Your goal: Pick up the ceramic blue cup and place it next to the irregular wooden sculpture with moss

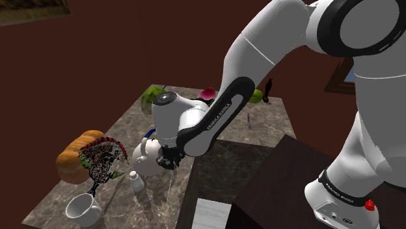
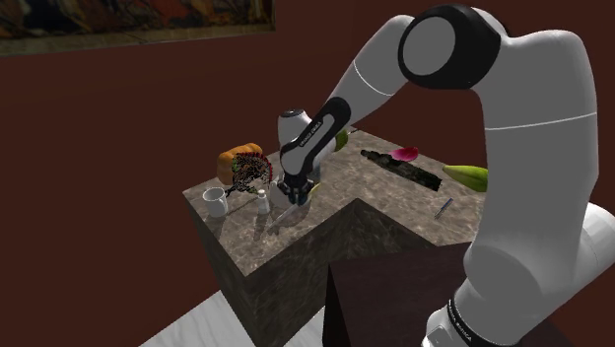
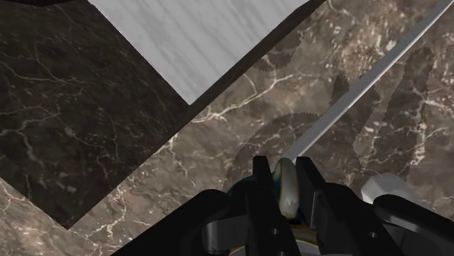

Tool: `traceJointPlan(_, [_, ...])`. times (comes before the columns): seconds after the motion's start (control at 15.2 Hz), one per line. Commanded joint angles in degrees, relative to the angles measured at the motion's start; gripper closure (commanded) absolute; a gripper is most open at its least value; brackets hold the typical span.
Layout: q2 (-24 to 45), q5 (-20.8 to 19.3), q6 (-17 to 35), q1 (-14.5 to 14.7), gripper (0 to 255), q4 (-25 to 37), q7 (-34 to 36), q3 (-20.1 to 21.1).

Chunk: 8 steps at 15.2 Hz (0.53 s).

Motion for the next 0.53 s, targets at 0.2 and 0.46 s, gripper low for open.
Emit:
traceJointPlan(0.2, [-3.2,1.6,-2.7,-0.9,255,-0.4,-1.2,1.2])
traceJointPlan(0.46, [-5.6,3.0,-5.0,-1.5,255,-0.4,-2.1,2.1])
